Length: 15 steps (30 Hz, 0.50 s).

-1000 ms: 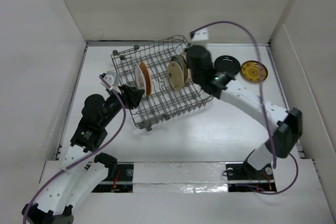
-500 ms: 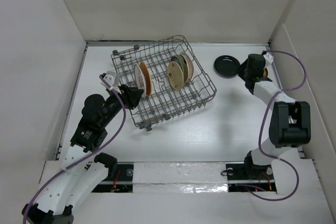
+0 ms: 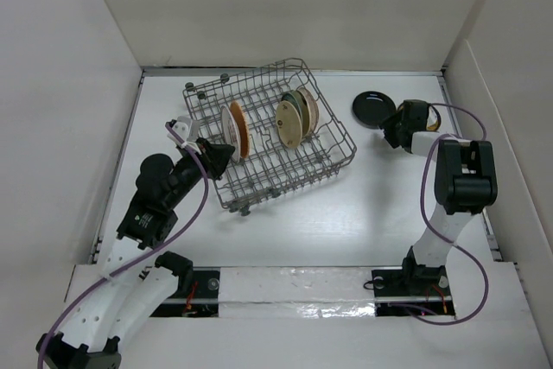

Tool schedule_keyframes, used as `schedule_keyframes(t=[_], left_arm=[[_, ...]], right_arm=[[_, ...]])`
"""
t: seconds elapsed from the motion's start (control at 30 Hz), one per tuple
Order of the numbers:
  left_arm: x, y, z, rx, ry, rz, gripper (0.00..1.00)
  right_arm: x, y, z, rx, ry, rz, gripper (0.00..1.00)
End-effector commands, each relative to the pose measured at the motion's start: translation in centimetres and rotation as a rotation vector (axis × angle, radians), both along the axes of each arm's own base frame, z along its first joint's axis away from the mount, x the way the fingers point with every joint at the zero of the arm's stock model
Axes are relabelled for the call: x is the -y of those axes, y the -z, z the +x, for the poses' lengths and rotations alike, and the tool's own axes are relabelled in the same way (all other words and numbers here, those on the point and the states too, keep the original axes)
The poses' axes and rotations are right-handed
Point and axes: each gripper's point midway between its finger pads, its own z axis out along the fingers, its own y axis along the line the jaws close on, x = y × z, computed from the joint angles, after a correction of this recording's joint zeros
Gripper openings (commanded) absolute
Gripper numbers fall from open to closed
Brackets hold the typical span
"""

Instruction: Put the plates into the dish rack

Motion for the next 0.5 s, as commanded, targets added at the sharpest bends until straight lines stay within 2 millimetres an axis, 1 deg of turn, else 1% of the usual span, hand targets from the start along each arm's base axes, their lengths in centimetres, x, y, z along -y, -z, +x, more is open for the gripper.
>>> schedule_keyframes(t=[0.0, 0.03, 0.07, 0.1, 0.13, 0.17, 0.2, 0.23, 0.27, 0.3, 0.33, 0.37, 0.4, 0.43, 0.47], left_arm=[[0.1, -1.9, 0.2, 0.059, 0.003, -0.023, 0.09], [0.1, -1.8, 0.2, 0.058, 0.003, -0.022, 0.12], [0.2, -1.8, 0.2, 0.054, 0.006, -0.023, 0.15], [0.2, -1.6, 0.2, 0.05, 0.008, -0.021, 0.15], [0.2, -1.5, 0.2, 0.048, 0.009, -0.02, 0.19], [0.2, -1.6, 0.2, 0.05, 0.009, -0.021, 0.2], [0.2, -1.5, 0.2, 0.047, 0.009, -0.02, 0.21], [0.2, -1.6, 0.3, 0.048, 0.008, -0.02, 0.21], [0.3, -1.4, 0.3, 0.043, 0.009, -0.018, 0.22], [0.3, -1.4, 0.3, 0.043, 0.012, -0.018, 0.22], [0.3, -1.3, 0.3, 0.041, 0.011, -0.017, 0.22], [0.3, -1.3, 0.3, 0.041, 0.012, -0.017, 0.22], [0.3, -1.3, 0.4, 0.041, 0.011, -0.017, 0.23], [0.3, -1.3, 0.4, 0.04, 0.009, -0.017, 0.23], [0.3, -1.1, 0.5, 0.034, 0.009, -0.014, 0.23]], right_arm=[[0.2, -2.0, 2.9, 0.093, 0.044, 0.084, 0.52], [0.1, -1.8, 3.1, 0.091, 0.05, 0.102, 0.52], [-0.1, -1.1, 3.3, 0.081, 0.049, 0.122, 0.52], [0.5, -1.0, 3.5, 0.088, 0.068, 0.131, 0.52], [-0.2, -0.8, 3.5, 0.093, 0.059, 0.176, 0.52], [-0.4, -1.1, 3.9, 0.119, 0.055, 0.19, 0.52], [-0.5, -0.3, 3.9, 0.106, 0.058, 0.199, 0.52], [0.0, -0.2, 4.2, 0.107, 0.067, 0.204, 0.52], [0.0, 0.2, 4.2, 0.093, 0.069, 0.205, 0.51], [0.0, 0.3, 4.3, 0.092, 0.069, 0.207, 0.47], [0.2, 0.5, 4.4, 0.089, 0.078, 0.202, 0.46], [-0.3, 0.4, 4.5, 0.09, 0.072, 0.201, 0.45], [-0.2, 0.5, 4.5, 0.084, 0.076, 0.198, 0.4], [-0.1, 0.8, 4.5, 0.074, 0.085, 0.199, 0.38], [0.0, 0.6, 4.7, 0.074, 0.088, 0.2, 0.36]])
